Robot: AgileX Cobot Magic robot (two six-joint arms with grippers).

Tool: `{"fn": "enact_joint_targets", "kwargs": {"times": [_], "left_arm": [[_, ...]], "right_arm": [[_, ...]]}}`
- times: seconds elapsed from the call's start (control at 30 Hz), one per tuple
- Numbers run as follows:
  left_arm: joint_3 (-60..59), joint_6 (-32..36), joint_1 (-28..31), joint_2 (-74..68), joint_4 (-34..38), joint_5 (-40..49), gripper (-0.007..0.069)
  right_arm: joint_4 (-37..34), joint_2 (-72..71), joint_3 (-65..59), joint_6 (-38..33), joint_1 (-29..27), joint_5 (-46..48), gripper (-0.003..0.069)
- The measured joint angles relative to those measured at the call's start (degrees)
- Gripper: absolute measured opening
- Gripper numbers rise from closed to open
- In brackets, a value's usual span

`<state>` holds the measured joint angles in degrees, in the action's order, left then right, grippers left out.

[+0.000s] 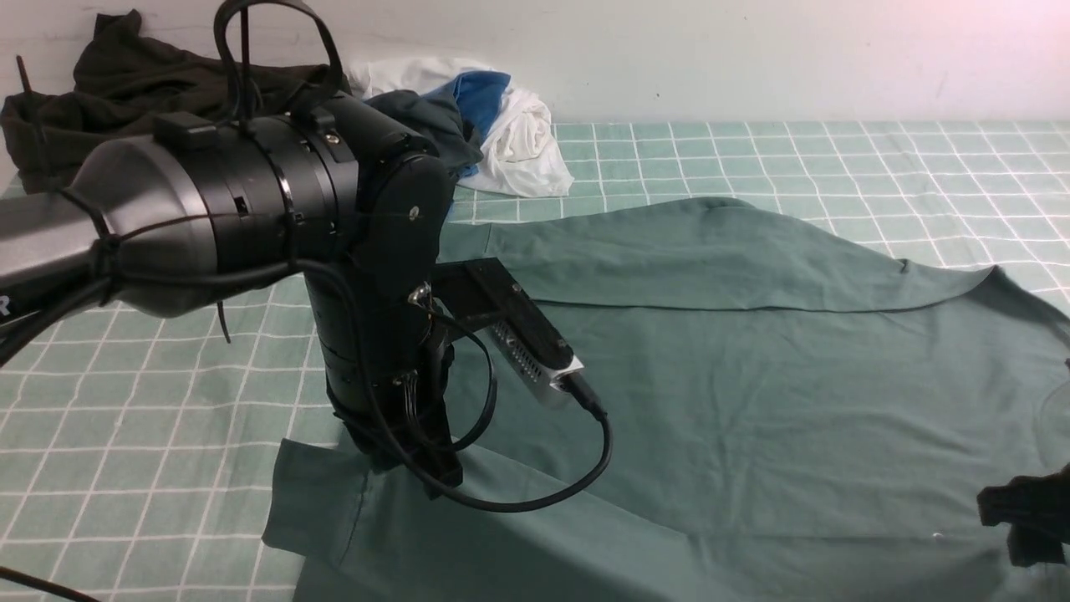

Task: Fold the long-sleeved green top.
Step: Use the left arm to drag and place the cuff at the centered position on the left edge of the fabric

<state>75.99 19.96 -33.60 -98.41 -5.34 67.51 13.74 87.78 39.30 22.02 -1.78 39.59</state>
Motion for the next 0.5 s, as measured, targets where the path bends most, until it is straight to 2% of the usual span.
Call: {"fn": "enact_joint_targets", "kwargs": {"times": [0.13, 0.3, 0.4, 0.5], "left_arm": [[0.00, 0.00, 0.00, 0.00, 0.00, -0.02, 0.0006], [0.00, 0.00, 0.00, 0.00, 0.00, -0.06, 0.0006], [0.00, 0.00, 0.00, 0.00, 0.00, -0.06, 0.0006], [0.00, 0.00, 0.00, 0.00, 0.00, -0.06, 0.0006]], "right_arm": [[0.00, 0.74, 0.00, 0.08, 0.00, -1.86, 0.0438], [0.00, 2.56, 0.00, 0.13, 0.00, -2.51, 0.0386], [-0.08, 3.58, 0.54, 0.19, 0.00, -2.58, 0.0329], [-0.19, 3.92, 0.73, 1.23, 0.00, -2.70, 0.0233]]}}
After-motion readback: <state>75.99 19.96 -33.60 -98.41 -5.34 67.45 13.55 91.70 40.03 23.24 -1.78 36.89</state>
